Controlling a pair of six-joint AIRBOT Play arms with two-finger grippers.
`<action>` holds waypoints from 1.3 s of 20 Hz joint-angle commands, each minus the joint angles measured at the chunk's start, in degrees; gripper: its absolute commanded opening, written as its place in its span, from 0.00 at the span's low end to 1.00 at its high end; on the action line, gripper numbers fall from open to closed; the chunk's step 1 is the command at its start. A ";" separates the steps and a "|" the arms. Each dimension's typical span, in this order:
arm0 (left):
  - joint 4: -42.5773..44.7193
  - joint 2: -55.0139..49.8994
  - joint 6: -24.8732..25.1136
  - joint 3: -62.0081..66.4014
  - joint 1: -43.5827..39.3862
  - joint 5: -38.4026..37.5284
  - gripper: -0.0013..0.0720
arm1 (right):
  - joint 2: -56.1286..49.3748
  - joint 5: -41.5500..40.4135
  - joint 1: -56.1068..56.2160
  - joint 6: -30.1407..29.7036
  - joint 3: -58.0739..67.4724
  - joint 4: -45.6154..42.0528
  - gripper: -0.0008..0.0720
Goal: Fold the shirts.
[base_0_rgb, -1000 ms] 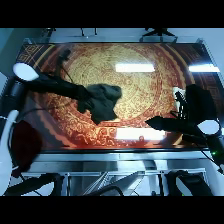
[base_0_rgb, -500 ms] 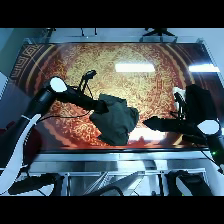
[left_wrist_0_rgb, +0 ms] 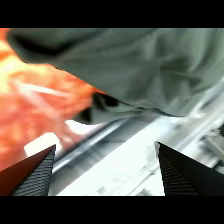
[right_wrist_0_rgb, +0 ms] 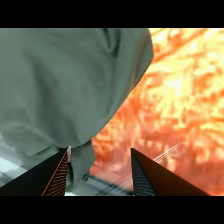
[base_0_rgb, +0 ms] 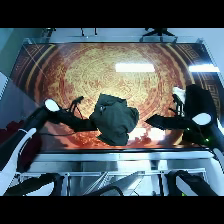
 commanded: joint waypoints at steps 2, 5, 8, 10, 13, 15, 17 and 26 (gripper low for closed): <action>-10.14 0.48 5.46 -9.84 -6.60 11.06 0.96 | -13.77 -2.82 -0.79 -11.54 1.20 7.54 0.61; -10.19 0.48 5.35 -12.15 -9.55 17.70 0.96 | -21.59 -2.82 -0.76 -14.34 4.17 10.58 0.61; -10.56 -0.98 4.52 -11.63 -9.99 19.52 0.96 | -27.36 -2.84 -0.04 -17.22 7.80 13.64 0.61; -10.86 -3.85 4.04 -10.27 -10.05 17.38 0.96 | -29.83 -2.82 1.99 -17.20 10.45 13.73 0.61; -10.91 -8.50 4.00 -7.19 -10.05 13.49 0.63 | -31.34 -4.76 6.21 -17.20 13.44 13.70 0.59; -10.86 -10.27 4.04 -5.14 -10.05 10.80 0.24 | -31.39 -4.87 7.98 -17.22 14.67 13.70 0.28; -10.82 -10.27 4.07 -2.93 -10.03 7.76 0.04 | -31.26 -2.82 8.26 -18.18 16.22 13.70 0.03; -10.21 15.28 -3.89 17.27 2.03 -4.48 0.04 | -8.33 15.34 -0.61 -15.06 32.13 12.63 0.03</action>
